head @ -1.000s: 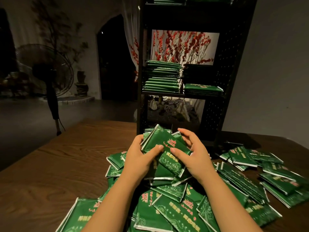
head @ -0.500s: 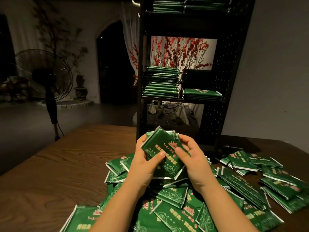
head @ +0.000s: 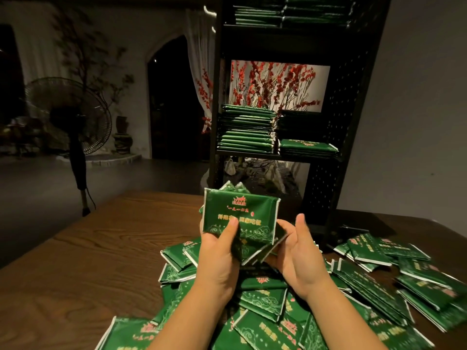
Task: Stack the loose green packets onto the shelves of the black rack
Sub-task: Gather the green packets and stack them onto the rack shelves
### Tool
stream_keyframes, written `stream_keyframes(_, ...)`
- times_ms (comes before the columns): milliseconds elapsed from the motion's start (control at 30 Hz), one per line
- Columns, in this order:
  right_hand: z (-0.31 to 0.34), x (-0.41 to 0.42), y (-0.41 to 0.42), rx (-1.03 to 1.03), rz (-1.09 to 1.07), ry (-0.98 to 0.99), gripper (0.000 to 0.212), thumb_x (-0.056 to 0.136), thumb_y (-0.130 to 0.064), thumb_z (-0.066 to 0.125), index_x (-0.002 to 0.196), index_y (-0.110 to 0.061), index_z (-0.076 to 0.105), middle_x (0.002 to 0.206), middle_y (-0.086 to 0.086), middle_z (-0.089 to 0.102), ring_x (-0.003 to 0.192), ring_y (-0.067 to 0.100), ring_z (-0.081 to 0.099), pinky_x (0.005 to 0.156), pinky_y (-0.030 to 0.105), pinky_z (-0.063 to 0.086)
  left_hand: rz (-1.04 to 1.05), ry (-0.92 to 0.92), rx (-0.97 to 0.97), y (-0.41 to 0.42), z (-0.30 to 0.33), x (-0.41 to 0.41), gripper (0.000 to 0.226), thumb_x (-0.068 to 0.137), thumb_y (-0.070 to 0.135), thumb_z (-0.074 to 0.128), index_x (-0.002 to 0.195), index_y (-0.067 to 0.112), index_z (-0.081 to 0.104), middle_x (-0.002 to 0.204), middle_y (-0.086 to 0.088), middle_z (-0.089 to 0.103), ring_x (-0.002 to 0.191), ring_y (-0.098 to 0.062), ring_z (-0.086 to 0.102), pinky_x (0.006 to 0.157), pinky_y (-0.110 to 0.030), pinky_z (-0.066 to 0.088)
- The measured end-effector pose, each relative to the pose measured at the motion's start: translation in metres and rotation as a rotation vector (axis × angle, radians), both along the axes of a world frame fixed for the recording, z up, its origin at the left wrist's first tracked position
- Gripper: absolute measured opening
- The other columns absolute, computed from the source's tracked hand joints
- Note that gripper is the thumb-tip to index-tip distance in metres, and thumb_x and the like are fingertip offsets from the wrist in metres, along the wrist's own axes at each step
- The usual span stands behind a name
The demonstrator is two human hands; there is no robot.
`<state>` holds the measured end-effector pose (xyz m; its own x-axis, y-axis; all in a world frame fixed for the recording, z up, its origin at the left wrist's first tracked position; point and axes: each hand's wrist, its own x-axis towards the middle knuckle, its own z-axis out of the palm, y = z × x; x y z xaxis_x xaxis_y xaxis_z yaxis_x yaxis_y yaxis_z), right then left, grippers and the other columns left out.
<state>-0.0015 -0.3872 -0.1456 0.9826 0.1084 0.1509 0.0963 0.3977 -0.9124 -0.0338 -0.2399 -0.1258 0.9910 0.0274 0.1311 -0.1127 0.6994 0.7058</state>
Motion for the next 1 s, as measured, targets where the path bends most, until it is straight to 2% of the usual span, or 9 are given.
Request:
stream_keyframes(67,0.005,-0.007,0.001,-0.127,0.016,-0.097,0.028,0.102,-0.025,0.050,0.124,-0.011,0.059,0.111,0.008,0.071,0.100,0.026,0.068,0.086,0.045,0.056,0.000,-0.027,-0.022,0.002,0.000,0.002,0.056,0.082,0.009,0.068,0.134,0.005,0.047,0.114,-0.025,0.069,0.102,-0.039,0.070,0.079,-0.049,0.060)
stream_keyframes(233,0.013,-0.012,0.000,-0.308,-0.221,-0.254,0.035,0.090,-0.007,0.068,0.120,-0.018,0.054,0.108,0.005,0.070,0.098,0.021,0.070,0.082,0.037,0.057,0.045,-0.063,0.055,0.012,-0.002,0.004,0.065,0.068,-0.003,0.076,0.125,0.018,0.053,0.099,-0.013,0.072,0.086,-0.028,0.072,0.071,-0.042,0.060)
stream_keyframes(333,0.015,-0.013,-0.005,-0.193,-0.213,-0.215,0.038,0.086,0.003,0.067,0.117,-0.015,0.056,0.103,0.008,0.073,0.096,0.021,0.071,0.077,0.034,0.057,0.157,-0.144,0.326,0.027,-0.003,0.007,0.064,0.067,0.001,0.085,0.119,0.025,0.057,0.105,-0.005,0.073,0.094,-0.023,0.072,0.072,-0.032,0.059)
stream_keyframes(567,0.014,-0.016,-0.010,-0.392,-0.200,-0.213,0.044,0.085,0.011,0.064,0.114,-0.020,0.056,0.103,0.006,0.069,0.091,0.012,0.069,0.069,0.023,0.056,0.221,-0.258,0.924,0.047,-0.011,0.009,0.058,0.073,0.009,0.085,0.115,0.038,0.057,0.102,0.013,0.071,0.091,-0.002,0.069,0.071,-0.018,0.055)
stream_keyframes(633,0.012,-0.014,-0.011,-0.425,-0.166,-0.181,0.047,0.086,0.007,0.066,0.121,-0.022,0.052,0.115,0.005,0.067,0.100,0.014,0.068,0.077,0.028,0.057,0.235,-0.243,0.987,0.047,-0.014,0.012,0.069,0.070,0.017,0.087,0.122,0.045,0.051,0.114,0.018,0.066,0.100,-0.001,0.066,0.081,-0.023,0.055)
stream_keyframes(700,0.012,-0.013,-0.011,-0.497,-0.147,-0.178,0.052,0.087,-0.002,0.069,0.127,-0.027,0.049,0.137,-0.001,0.052,0.124,0.013,0.053,0.102,0.037,0.047,0.263,-0.245,0.992,0.048,-0.018,0.014,0.077,0.069,0.019,0.088,0.127,0.048,0.046,0.122,0.021,0.061,0.108,0.000,0.062,0.088,-0.025,0.053)
stream_keyframes(800,0.010,-0.014,-0.009,-0.612,-0.127,-0.193,0.053,0.089,-0.008,0.068,0.130,-0.033,0.045,0.132,-0.011,0.040,0.130,0.007,0.030,0.110,0.031,0.029,0.255,-0.273,1.017,0.047,-0.017,0.013,0.080,0.072,0.017,0.086,0.131,0.047,0.042,0.121,0.023,0.060,0.105,0.008,0.060,0.084,-0.012,0.049)
stream_keyframes(933,0.010,-0.016,-0.004,-0.685,-0.192,-0.180,0.044,0.084,-0.023,0.070,0.116,-0.049,0.052,0.129,-0.005,0.059,0.125,0.018,0.053,0.104,0.047,0.046,0.283,-0.299,1.053,0.043,-0.018,0.012,0.069,0.080,0.023,0.080,0.135,0.040,0.042,0.121,0.021,0.061,0.103,0.009,0.061,0.089,-0.023,0.052)
stream_keyframes(1000,0.012,-0.017,-0.005,-0.570,-0.206,-0.160,0.041,0.087,-0.010,0.068,0.114,-0.039,0.056,0.118,0.006,0.066,0.105,0.019,0.066,0.092,0.046,0.055,0.309,-0.278,0.993,0.043,-0.018,0.011,0.066,0.081,0.027,0.077,0.135,0.040,0.041,0.123,0.020,0.060,0.106,0.006,0.061,0.091,-0.029,0.053)
